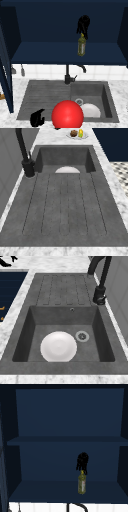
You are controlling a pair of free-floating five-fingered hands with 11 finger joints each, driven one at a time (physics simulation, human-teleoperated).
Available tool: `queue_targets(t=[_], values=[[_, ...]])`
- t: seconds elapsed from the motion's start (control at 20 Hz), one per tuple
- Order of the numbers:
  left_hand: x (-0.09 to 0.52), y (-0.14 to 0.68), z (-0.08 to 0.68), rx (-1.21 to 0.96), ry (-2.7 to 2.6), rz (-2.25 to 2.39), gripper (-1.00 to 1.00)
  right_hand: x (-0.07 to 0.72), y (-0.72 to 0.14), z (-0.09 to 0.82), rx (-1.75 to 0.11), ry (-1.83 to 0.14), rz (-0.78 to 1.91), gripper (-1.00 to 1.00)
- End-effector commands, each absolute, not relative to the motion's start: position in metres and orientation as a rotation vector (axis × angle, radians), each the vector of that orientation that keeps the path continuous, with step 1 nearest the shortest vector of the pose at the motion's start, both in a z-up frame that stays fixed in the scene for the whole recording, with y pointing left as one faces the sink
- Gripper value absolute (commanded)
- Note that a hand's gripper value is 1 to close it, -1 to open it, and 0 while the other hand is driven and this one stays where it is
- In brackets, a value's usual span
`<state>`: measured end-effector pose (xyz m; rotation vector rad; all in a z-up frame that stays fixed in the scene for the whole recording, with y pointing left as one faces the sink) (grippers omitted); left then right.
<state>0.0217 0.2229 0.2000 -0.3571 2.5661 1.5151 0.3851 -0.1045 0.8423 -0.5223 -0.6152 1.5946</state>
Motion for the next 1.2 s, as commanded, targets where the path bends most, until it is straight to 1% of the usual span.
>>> queue_targets(t=[0.0, 0.3, 0.75, 1.15], values=[[0.022, 0.223, 0.200, -0.357, 2.566, 1.515, 0.00, 0.385, -0.110, 0.866, -0.533, -0.611, 1.598, -1.00], [0.022, 0.223, 0.200, -0.357, 2.566, 1.515, 0.00, 0.420, -0.110, 0.865, -0.491, -0.614, 1.647, -1.00], [0.022, 0.223, 0.200, -0.357, 2.566, 1.515, 0.00, 0.489, -0.110, 0.832, -0.478, -0.629, 1.644, -1.00], [0.022, 0.223, 0.200, -0.357, 2.566, 1.515, 0.00, 0.519, -0.127, 0.808, -0.446, -0.708, 1.666, -1.00]])
